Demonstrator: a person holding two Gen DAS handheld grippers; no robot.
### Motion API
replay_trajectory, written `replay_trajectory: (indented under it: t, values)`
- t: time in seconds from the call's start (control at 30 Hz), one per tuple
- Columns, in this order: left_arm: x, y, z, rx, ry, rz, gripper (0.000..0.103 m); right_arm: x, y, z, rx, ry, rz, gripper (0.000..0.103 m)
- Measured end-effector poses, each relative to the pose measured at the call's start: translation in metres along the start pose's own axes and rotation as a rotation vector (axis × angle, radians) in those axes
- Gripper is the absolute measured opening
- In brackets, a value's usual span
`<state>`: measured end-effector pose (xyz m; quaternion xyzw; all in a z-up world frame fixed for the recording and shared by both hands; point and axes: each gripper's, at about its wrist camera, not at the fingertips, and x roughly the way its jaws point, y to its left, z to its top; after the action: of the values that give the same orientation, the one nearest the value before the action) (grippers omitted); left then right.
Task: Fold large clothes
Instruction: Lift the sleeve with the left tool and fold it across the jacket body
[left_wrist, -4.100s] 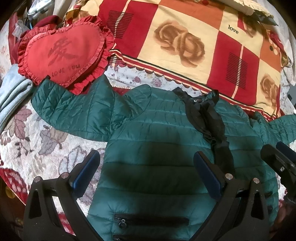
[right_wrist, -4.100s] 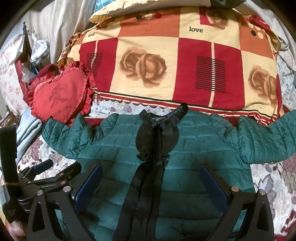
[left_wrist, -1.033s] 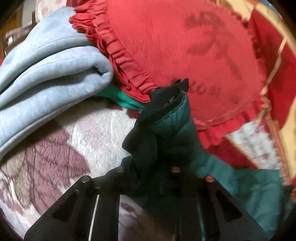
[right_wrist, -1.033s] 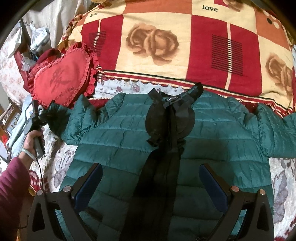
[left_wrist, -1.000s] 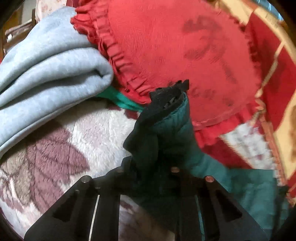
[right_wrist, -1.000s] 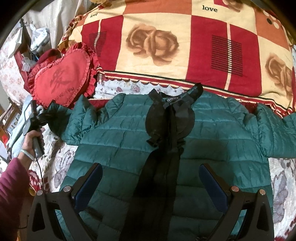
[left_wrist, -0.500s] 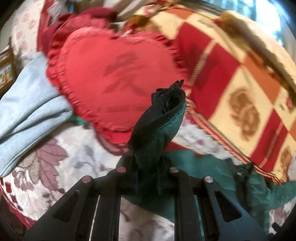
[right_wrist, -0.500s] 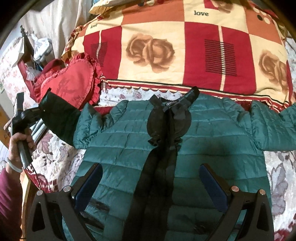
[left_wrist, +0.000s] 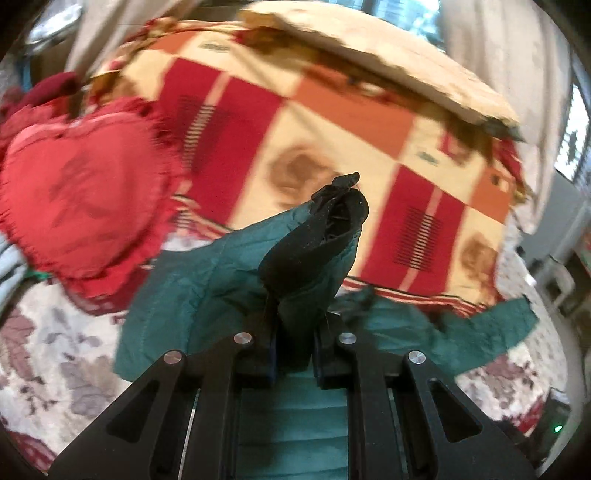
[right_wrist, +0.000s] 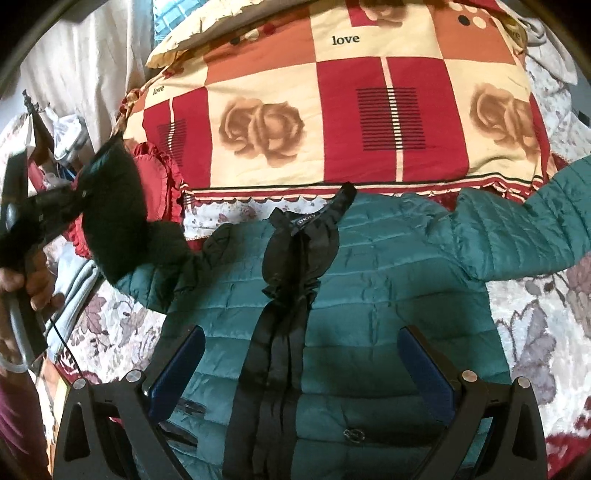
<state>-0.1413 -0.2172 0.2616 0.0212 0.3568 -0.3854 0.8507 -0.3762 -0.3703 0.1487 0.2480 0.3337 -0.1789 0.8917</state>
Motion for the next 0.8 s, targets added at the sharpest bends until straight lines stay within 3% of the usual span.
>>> replay_trajectory:
  t: [0.23,0.37,0.8]
  values:
    - [0.044,-0.085,-0.019,0.069,0.08,-0.124,0.013,-0.01,-0.02,0.001,0.025,-0.02,-0.026,0.103]
    - [0.077,-0.117,-0.041,0.089,0.148,-0.157,0.013,-0.012,-0.036,0.002,0.059,-0.016,-0.044,0.103]
    - [0.147,-0.142,-0.093,0.085,0.286,-0.2,0.013,-0.015,-0.061,0.0,0.109,-0.004,-0.067,0.103]
